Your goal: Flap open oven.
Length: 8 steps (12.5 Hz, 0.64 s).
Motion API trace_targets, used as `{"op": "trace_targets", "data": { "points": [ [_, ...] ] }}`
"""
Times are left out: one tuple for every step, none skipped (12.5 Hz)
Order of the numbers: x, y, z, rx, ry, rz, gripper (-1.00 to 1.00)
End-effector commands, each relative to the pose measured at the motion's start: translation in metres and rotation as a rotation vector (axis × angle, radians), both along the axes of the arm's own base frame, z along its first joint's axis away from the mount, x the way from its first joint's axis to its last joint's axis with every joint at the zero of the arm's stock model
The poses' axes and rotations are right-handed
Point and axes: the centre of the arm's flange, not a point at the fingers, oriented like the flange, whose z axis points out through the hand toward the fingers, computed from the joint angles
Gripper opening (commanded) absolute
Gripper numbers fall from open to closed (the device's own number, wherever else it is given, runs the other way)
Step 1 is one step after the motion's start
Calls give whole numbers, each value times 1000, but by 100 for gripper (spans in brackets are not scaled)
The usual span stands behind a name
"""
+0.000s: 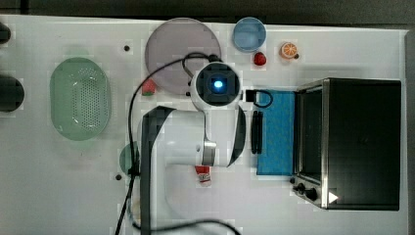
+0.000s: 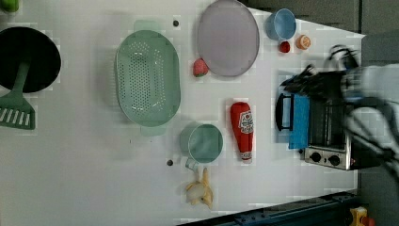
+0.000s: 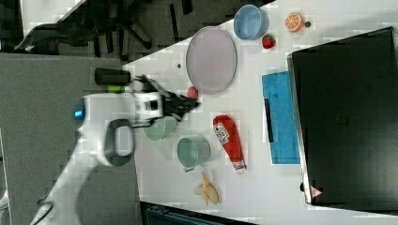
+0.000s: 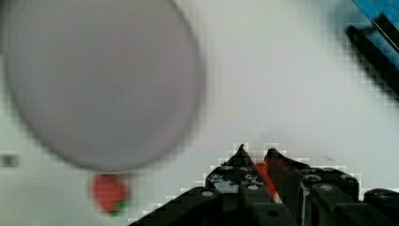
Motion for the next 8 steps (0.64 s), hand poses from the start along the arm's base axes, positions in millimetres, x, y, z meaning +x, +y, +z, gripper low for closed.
{"op": "trace_targets", "data": {
  "points": [
    [1, -12, 65, 33, -44, -81, -65],
    [-2, -12, 90, 44, -37, -86, -65],
    [-8, -12, 114, 54, -9, -84, -65],
    [-15, -12, 136, 62, 22, -96, -65],
    [-19, -14, 162, 61, 27, -120, -65],
    [-24, -17, 182, 45, 45, -148, -65],
    [-31, -19, 196, 17, 82, -154, -65],
    [-37, -19, 209, -8, 104, -144, -65]
  ]
}}
